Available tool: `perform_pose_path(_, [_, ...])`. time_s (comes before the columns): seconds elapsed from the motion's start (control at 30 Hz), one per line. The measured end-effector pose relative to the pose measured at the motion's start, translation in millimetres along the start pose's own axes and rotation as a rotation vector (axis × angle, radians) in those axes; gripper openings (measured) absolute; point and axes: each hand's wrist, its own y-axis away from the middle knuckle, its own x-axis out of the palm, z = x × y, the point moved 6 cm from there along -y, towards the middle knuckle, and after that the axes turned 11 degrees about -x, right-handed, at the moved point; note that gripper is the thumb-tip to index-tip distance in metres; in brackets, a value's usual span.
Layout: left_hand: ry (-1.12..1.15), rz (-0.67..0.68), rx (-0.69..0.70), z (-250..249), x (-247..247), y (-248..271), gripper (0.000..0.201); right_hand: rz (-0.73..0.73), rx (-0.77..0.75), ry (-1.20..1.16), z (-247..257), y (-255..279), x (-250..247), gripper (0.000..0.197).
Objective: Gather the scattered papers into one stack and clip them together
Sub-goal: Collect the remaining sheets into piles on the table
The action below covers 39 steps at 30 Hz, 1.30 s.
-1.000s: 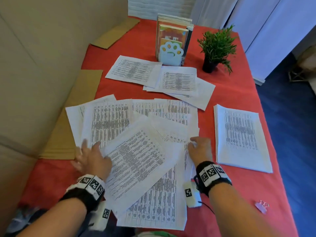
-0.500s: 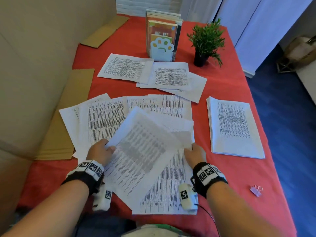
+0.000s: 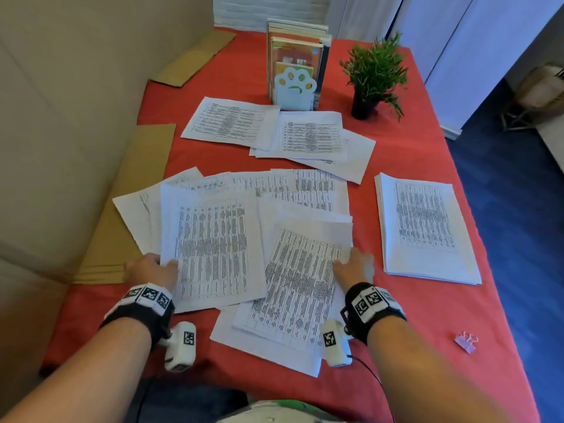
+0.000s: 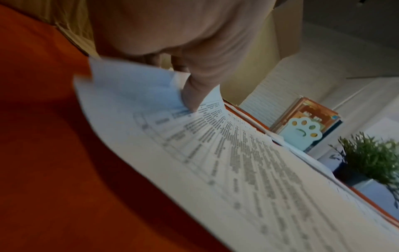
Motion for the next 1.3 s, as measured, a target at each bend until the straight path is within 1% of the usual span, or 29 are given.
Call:
perform_pose_path(0.13, [-0.085,-0.044,0.064,-6,-1,14,0.02,0.008,0.067,0.083,6,8,1,0.035])
perform_pose_path(0.2, [-0.006,-0.001,0.127,-9,3,19,0.02,0.022,0.062,0.103,7,8,3,0.035])
perform_pose_path(0.27, [0.091,0.009,0.189,-13,5,25,0.021,0.026,0.024,0.077,10,9,5,0.032])
perform_pose_path(0.3, [0.149,-0.002,0.2,-15,5,28,0.026,0.026,0.002,0.059,9,7,7,0.029])
perform_pose_path(0.37, [0.298,0.032,0.149,-15,6,32,0.047,0.015,-0.048,0.014,8,3,9,0.023])
perform_pose_path(0.4, [0.353,0.059,0.112,-14,8,32,0.058,-0.006,-0.067,-0.009,6,0,8,0.016])
perform_pose_path(0.43, [0.37,0.078,0.094,-14,8,32,0.063,-0.041,-0.086,-0.028,4,-2,4,0.012])
perform_pose_path(0.47, [0.338,0.085,0.105,-15,7,31,0.057,-0.075,-0.102,-0.044,4,-3,-1,0.015])
perform_pose_path(0.53, [0.248,0.065,0.155,-16,4,25,0.031,-0.141,-0.125,-0.134,6,-2,-15,0.015])
perform_pose_path(0.57, [0.224,0.058,0.157,-15,3,20,0.025,-0.153,-0.108,-0.204,4,-1,-20,0.024])
perform_pose_path(0.6, [0.21,0.045,0.15,-13,1,16,0.023,-0.164,-0.092,-0.268,2,0,-26,0.041])
perform_pose_path(0.63, [0.2,0.032,0.143,-10,-1,13,0.023,-0.171,-0.093,-0.292,1,0,-30,0.051])
perform_pose_path(0.67, [0.193,0.026,0.138,-8,-1,9,0.023,-0.167,-0.115,-0.27,0,-2,-32,0.052])
perform_pose_path(0.77, [0.192,0.054,0.117,-5,1,6,0.022,-0.158,-0.173,-0.117,-3,-12,-33,0.038])
perform_pose_path(0.87, [0.19,0.094,0.115,-8,8,8,0.025,-0.17,-0.248,-0.028,1,-15,-37,0.036])
perform_pose_path(0.93, [0.142,0.129,0.169,-13,14,10,0.025,-0.189,-0.313,-0.016,5,-12,-38,0.035])
perform_pose_path(1.0, [0.043,0.136,0.256,-23,17,12,0.023,-0.237,-0.38,-0.009,7,-8,-37,0.033])
perform_pose_path(1.07, [-0.081,0.129,0.316,-33,21,13,0.031,-0.266,-0.409,0.077,8,-4,-34,0.032])
perform_pose_path(1.1, [-0.152,0.136,0.314,-36,23,12,0.036,-0.248,-0.411,0.109,8,-2,-30,0.033])
perform_pose_path(1.17, [-0.25,0.164,0.304,-40,26,12,0.039,-0.145,-0.358,0.06,5,-2,-21,0.04])
perform_pose_path(1.23, [-0.301,0.199,0.295,-44,28,12,0.04,-0.033,-0.211,-0.081,-3,2,-12,0.048])
perform_pose_path(1.27, [-0.333,0.215,0.308,-45,29,12,0.041,-0.002,-0.142,-0.148,-8,4,-7,0.048])
perform_pose_path(1.3, [-0.374,0.218,0.329,-46,31,11,0.041,0.027,-0.105,-0.192,-11,5,-4,0.041])
